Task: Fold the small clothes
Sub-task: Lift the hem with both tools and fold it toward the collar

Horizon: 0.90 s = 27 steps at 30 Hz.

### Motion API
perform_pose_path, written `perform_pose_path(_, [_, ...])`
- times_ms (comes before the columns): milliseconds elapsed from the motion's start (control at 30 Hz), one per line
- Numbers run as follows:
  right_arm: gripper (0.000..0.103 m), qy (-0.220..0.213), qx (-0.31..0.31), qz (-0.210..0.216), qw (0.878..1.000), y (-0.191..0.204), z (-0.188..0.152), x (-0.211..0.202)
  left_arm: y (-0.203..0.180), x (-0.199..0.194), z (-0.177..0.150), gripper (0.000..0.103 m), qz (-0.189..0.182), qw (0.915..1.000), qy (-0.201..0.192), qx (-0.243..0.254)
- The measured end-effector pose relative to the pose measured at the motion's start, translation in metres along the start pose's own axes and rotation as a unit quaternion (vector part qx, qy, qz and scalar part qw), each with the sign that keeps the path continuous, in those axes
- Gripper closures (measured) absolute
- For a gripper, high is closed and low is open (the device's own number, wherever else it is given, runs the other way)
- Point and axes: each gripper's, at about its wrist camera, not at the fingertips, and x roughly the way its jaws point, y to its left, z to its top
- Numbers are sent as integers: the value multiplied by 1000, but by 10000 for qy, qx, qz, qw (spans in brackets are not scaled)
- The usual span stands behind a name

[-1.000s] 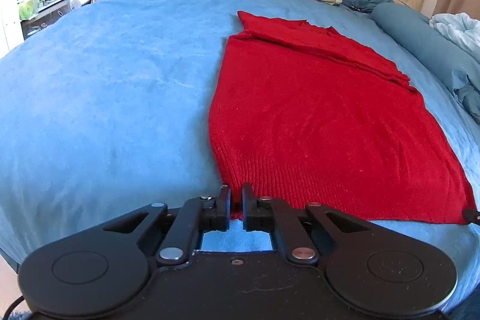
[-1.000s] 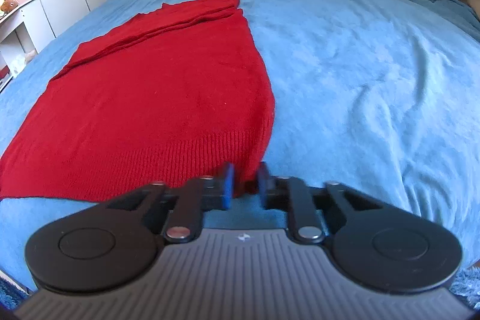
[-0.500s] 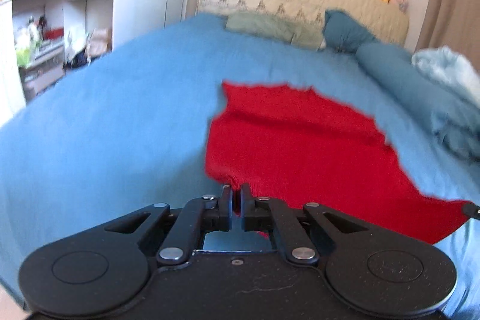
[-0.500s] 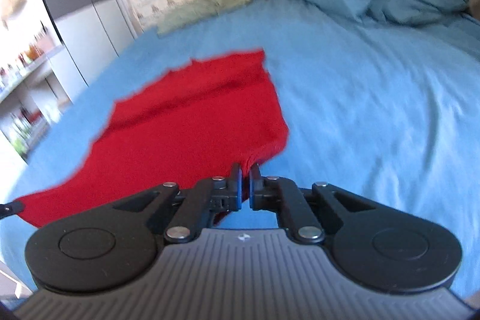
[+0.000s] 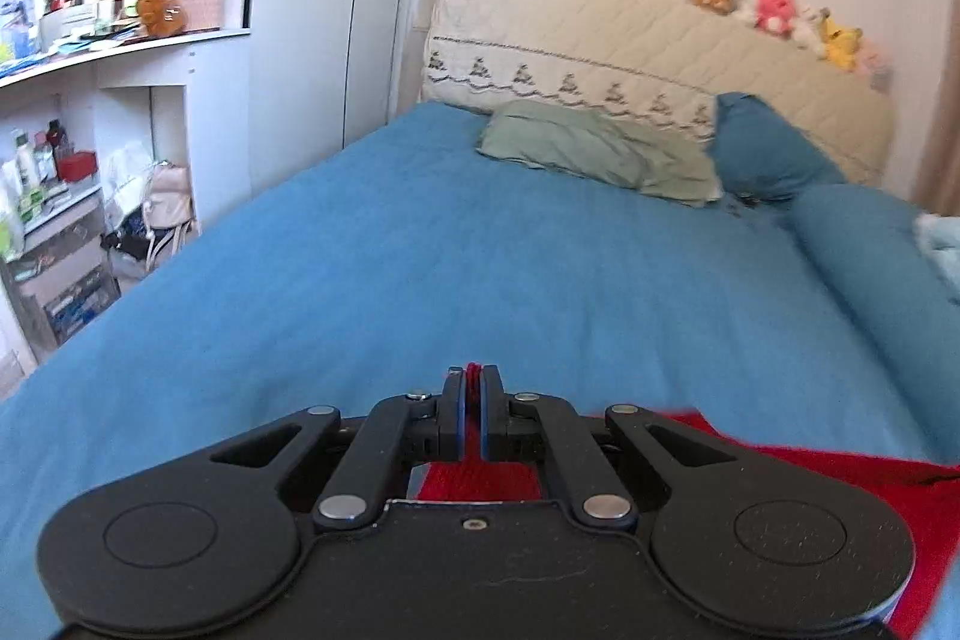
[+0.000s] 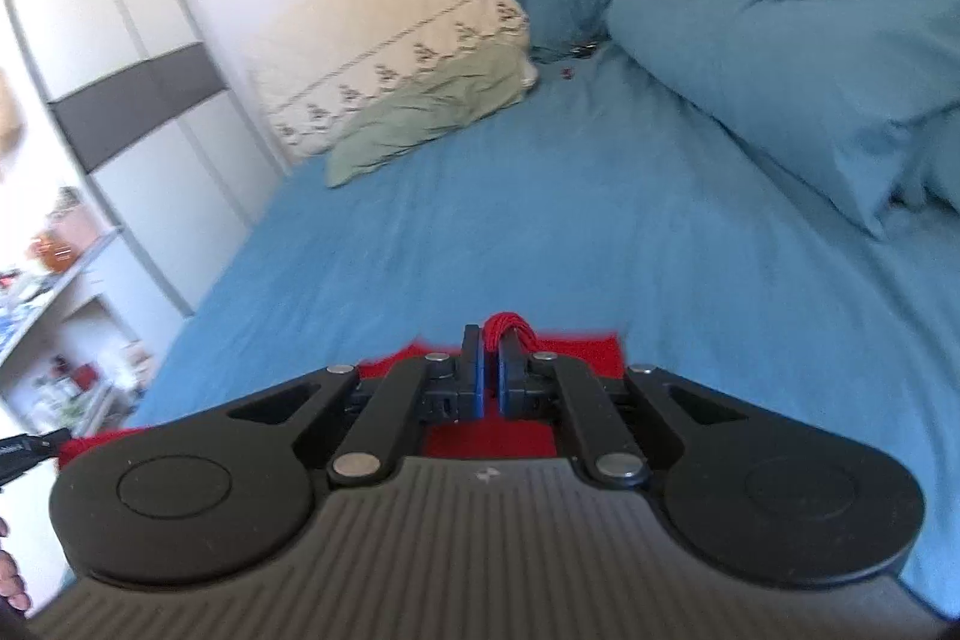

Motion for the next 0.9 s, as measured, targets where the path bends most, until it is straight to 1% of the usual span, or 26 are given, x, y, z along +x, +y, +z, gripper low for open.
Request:
perform_pose_path(67, [84, 32, -61, -206, 9998, 2, 9, 56, -12, 56, 4, 99, 122, 9999, 114, 25])
perform_pose_path(133, [84, 106, -134, -361, 9992, -3, 10, 112, -24, 111, -3, 99, 237, 9992, 303, 114])
perform_pose_path(200, [84, 276, -281, -577, 9976, -10, 1, 164, -32, 163, -17, 99, 399, 9972, 613, 164])
perform_pose_path(267, [84, 445, -282, -684, 9963, -18, -10, 201, -32, 193, -30, 99, 494, 9957, 782, 112])
perform_pose_path(333, [84, 515, -268, -707, 9958, -25, -16, 227, -30, 215, -33, 99, 596, 9936, 957, 63])
perform_pose_path(400, [84, 624, -309, -748, 9948, -30, -16, 243, -24, 223, -31, 98, 613, 9927, 1034, -98])
perform_pose_path(433, [82, 646, -323, -752, 9945, -32, -13, 248, -21, 225, -28, 93, 573, 9923, 1086, -189])
perform_pose_path(467, [78, 685, -302, -684, 9948, -34, -11, 251, -17, 224, -24, 80, 558, 9916, 1137, -268])
perform_pose_path(500, [71, 698, -262, -638, 9952, -33, -8, 250, -15, 217, -24, 51, 574, 9912, 1161, -273])
perform_pose_path(533, [43, 664, -270, -649, 9953, -33, -5, 246, -14, 207, -20, 37, 629, 9912, 1142, -230])
perform_pose_path(567, [10, 593, -375, -638, 9955, -31, -2, 237, -11, 192, -20, 24, 705, 9921, 1036, -114])
perform_pose_path(600, [2, 491, -535, -646, 9953, -27, -4, 224, -13, 176, -21, 24, 710, 9931, 933, 59])
perform_pose_path(633, [0, 322, -767, -635, 9945, -20, -6, 209, -16, 156, -26, 23, 649, 9935, 883, 318])
perform_pose_path(667, [0, 274, -980, -529, 9934, -15, -7, 196, -17, 138, -33, 18, 567, 9932, 852, 554])
perform_pose_path(700, [0, 330, -1172, -435, 9916, -10, -12, 184, -18, 117, -43, 11, 488, 9921, 861, 775])
perform_pose_path(767, [0, 581, -1299, -310, 9893, -4, -28, 165, -19, 89, -66, 5, 220, 9908, 949, 939])
perform_pose_path(800, [0, 713, -1320, -235, 9884, -1, -39, 156, -18, 76, -83, 5, 45, 9892, 1081, 989])
perform_pose_path(900, [0, 1025, -1475, -170, 9836, 5, -75, 138, -19, 69, -122, 5, -143, 9825, 1513, 1081])
